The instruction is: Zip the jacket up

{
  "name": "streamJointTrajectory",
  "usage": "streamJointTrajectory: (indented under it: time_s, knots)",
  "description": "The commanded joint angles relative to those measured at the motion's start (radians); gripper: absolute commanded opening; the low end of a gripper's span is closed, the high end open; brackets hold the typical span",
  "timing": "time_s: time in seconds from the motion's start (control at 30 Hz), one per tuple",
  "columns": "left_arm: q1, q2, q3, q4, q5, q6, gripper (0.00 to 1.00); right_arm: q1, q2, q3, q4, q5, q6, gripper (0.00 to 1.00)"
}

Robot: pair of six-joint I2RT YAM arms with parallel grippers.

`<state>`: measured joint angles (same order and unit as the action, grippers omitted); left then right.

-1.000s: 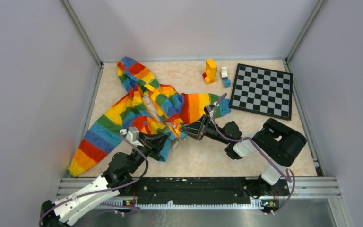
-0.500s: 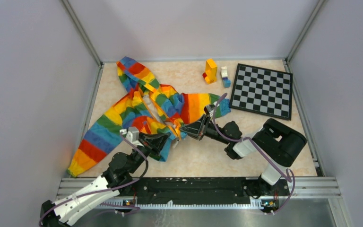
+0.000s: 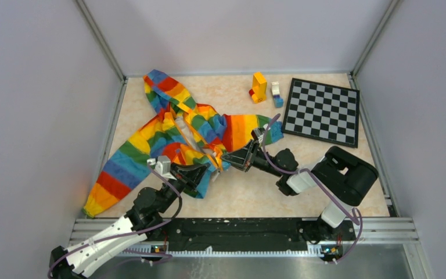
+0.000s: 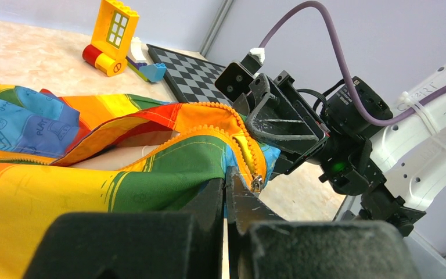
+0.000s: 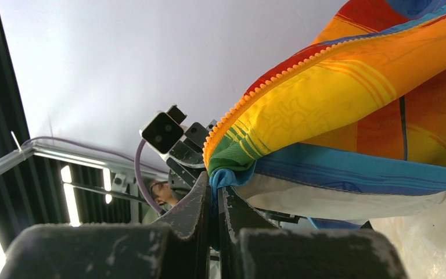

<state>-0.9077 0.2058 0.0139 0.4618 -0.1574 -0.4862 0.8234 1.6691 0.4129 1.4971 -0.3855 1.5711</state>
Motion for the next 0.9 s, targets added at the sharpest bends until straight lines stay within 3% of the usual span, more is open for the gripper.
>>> streamJointTrajectory:
  time_s: [0.0, 0.87]
  knots:
    - [0.001, -0.006, -0.071, 0.042, 0.014, -0.008, 0.0, -0.004, -0.032, 0.007, 0.224, 0.006, -0.019, 0.0]
    - [0.001, 0.035, -0.094, 0.107, 0.086, -0.001, 0.0, 0.001, 0.017, 0.099, 0.225, -0.009, 0.012, 0.0]
